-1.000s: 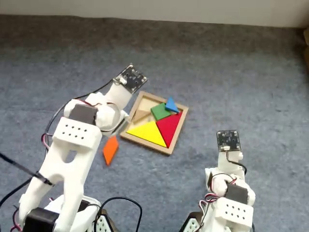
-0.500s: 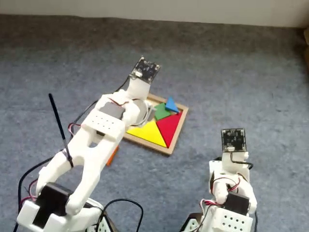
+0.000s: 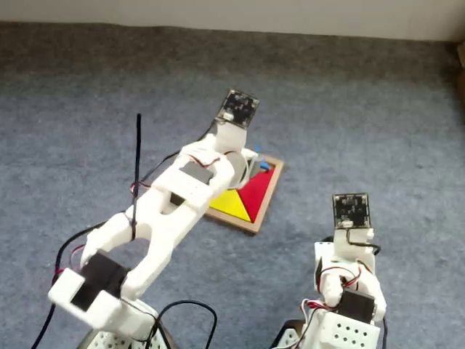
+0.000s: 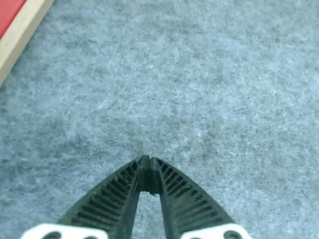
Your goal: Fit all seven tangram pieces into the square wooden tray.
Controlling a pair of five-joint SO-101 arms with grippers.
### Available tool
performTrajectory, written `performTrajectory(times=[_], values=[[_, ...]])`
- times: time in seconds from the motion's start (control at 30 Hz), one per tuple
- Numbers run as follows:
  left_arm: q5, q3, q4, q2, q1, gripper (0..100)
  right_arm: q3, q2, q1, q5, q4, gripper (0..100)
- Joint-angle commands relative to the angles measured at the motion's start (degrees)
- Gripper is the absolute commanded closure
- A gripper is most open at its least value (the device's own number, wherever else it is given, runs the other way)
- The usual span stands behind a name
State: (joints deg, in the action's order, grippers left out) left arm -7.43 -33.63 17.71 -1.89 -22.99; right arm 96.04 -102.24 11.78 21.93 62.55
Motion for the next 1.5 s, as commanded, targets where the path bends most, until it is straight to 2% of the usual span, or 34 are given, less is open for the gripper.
performTrajectory(times=[0.0,0.27,0.37,0.53,0.87,1.07,1.2,1.47], values=[[-0.35,5.76,-2.11,-3.74,-0.4,80,5.58,-1.1,0.57,-0.09,0.4,98.9],[-0.35,13.32,-2.02,-13.32,0.48,80,5.58,-1.1,0.57,-0.09,0.4,98.9],[-0.35,13.41,-2.02,-13.58,0.57,80,5.58,-1.1,0.57,-0.09,0.4,98.9],[-0.26,13.32,-2.02,-13.85,1.1,87,5.58,-1.1,0.57,-0.09,0.4,98.9],[-0.18,11.91,-1.76,-14.02,2.07,88,5.58,-1.1,0.57,-0.09,0.48,98.9],[7.47,12.0,3.96,-14.02,-0.04,88,5.58,-1.1,0.57,-0.09,0.57,98.9],[7.82,12.53,7.38,-13.67,-0.22,88,5.58,-1.1,0.66,-0.09,0.57,98.9],[7.82,12.09,9.23,-13.41,-2.15,88,5.58,-1.1,0.66,-0.09,0.57,98.9]])
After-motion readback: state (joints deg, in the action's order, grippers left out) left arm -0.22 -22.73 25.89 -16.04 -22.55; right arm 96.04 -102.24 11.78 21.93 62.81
